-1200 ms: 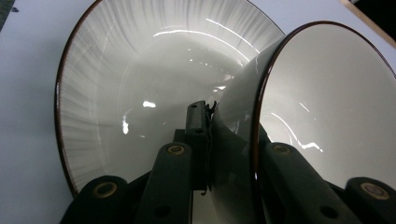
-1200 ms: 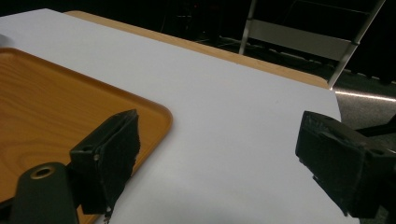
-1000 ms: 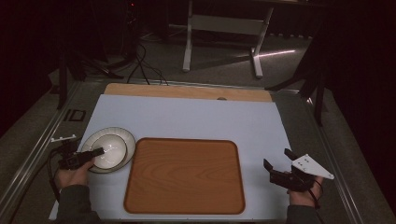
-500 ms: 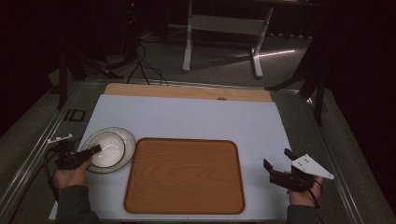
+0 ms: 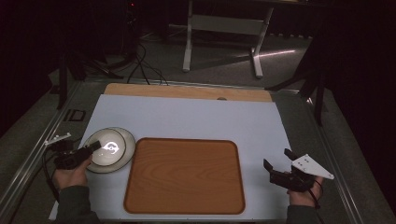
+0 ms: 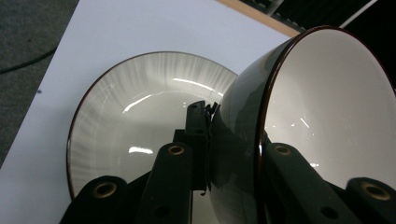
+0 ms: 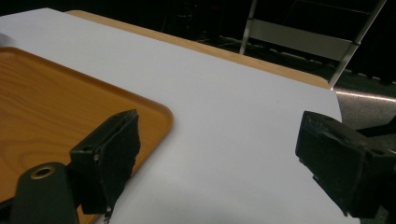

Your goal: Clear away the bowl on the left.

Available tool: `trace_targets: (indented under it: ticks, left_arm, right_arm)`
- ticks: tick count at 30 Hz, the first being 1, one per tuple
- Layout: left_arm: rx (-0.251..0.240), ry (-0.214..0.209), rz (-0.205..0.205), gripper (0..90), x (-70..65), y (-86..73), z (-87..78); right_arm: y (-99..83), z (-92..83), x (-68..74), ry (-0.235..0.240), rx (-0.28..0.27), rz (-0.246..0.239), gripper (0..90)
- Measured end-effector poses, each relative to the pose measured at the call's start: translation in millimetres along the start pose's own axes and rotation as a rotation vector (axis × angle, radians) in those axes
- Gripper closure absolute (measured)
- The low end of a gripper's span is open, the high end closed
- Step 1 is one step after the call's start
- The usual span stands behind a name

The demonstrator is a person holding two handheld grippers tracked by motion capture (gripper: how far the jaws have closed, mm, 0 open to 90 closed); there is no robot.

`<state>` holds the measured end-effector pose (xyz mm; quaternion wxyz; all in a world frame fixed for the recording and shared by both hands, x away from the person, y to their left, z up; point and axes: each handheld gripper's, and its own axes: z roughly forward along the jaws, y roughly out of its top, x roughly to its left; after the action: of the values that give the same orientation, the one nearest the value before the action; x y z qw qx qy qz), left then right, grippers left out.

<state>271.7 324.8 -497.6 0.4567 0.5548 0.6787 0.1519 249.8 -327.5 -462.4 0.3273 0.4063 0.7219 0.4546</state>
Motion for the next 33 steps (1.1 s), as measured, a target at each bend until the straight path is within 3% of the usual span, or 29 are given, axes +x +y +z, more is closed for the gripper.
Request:
trace_targets:
  ticks: [14,33]
  left_arm:
    - [-0.032,-0.024,0.029,80.2,-10.9,0.9,-4.4]
    - [-0.029,-0.045,0.081,80.2,-29.0,0.7,-2.2]
  right_arm:
    - [-0.1,0.0,-0.5,-0.001,0.0,0.0,13.3]
    - [0.0,-0.2,-0.5,-0.003,0.001,0.0,13.3]
